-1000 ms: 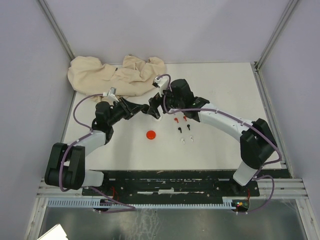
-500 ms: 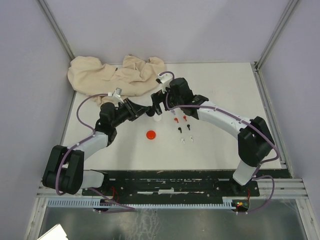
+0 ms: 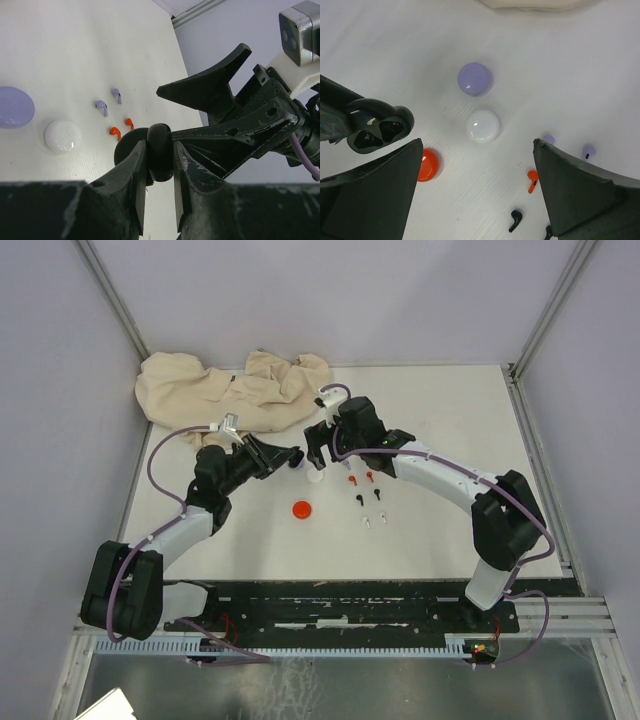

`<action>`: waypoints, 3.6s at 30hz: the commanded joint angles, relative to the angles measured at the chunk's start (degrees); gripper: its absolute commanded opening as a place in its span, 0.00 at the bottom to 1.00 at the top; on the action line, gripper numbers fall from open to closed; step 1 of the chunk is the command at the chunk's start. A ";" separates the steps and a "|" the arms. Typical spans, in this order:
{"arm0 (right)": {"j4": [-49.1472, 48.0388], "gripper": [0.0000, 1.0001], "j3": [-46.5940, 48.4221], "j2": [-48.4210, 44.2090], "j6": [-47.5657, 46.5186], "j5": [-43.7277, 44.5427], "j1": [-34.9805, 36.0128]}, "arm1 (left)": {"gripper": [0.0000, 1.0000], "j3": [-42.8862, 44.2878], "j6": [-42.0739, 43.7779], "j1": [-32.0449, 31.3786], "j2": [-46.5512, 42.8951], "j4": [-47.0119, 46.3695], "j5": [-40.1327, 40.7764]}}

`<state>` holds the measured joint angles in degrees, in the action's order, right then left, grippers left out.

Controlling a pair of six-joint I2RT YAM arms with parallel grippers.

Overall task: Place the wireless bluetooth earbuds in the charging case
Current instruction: Pick up the earbud from the center of the board, then place the earbud in the charging case.

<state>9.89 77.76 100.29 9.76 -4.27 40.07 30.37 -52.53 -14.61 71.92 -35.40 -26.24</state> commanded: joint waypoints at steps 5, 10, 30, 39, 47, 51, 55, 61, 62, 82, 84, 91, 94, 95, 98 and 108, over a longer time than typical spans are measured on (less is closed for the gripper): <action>12.18 0.98 -1.02 -5.07 2.73 13.70 -0.73 | 0.03 2.70 2.83 -0.15 -0.90 1.53 5.48; 22.38 0.90 -0.72 -4.24 4.69 17.61 -1.37 | 0.03 1.59 1.38 -0.24 0.80 -1.17 4.69; 23.18 0.59 -1.73 6.83 9.75 9.34 -1.62 | 0.03 0.66 1.05 -0.33 1.05 -1.96 4.53; 22.60 0.53 -1.78 9.28 10.23 8.62 -1.63 | 0.03 0.46 1.03 -0.34 0.90 -2.01 4.60; 22.44 0.51 -1.09 10.86 11.15 9.27 -1.61 | 0.03 0.19 1.10 -0.34 0.85 -2.05 4.71; 22.69 0.50 -0.57 11.38 11.30 9.78 -1.60 | 0.03 0.05 1.17 -0.34 0.85 -2.11 4.77; 22.89 0.49 -0.12 11.97 11.50 9.94 -1.74 | 0.03 -0.06 1.20 -0.33 0.85 -2.17 4.80; 22.98 0.47 0.28 12.47 11.81 10.24 -1.91 | 0.03 -0.39 1.20 -0.33 0.85 -2.35 4.88; 22.98 0.47 0.37 12.53 11.91 10.25 -1.94 | 0.03 -0.40 1.20 -0.33 0.85 -2.31 4.90; 23.60 0.28 0.77 13.18 12.46 9.90 -2.70 | 0.03 -0.79 1.29 -0.34 0.76 -2.44 5.14; 23.69 0.23 0.88 12.97 12.36 9.74 -2.67 | 0.03 -0.79 1.29 -0.33 0.73 -2.40 5.12; 21.34 0.12 0.54 7.15 10.44 9.55 -2.70 | 0.03 -0.04 0.94 -0.33 0.73 -1.70 5.06; 18.41 0.09 -0.52 2.78 8.97 9.55 -2.66 | 0.03 0.73 0.58 -0.35 0.92 -1.17 4.98; 17.08 0.07 -1.07 1.05 8.45 9.52 -2.64 | 0.03 0.94 0.22 -0.33 1.12 -1.17 4.86; 12.14 0.02 -3.37 -4.44 6.61 9.15 -2.64 | 0.03 1.68 -1.22 -0.38 1.78 -1.28 4.26; -22.09 0.01 -20.48 -19.18 3.45 0.43 -2.72 | 0.03 5.19 -9.71 -1.06 6.77 -3.71 0.21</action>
<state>5.39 61.45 83.81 15.07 0.10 37.58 32.05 -57.06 -15.00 77.52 -34.87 -23.33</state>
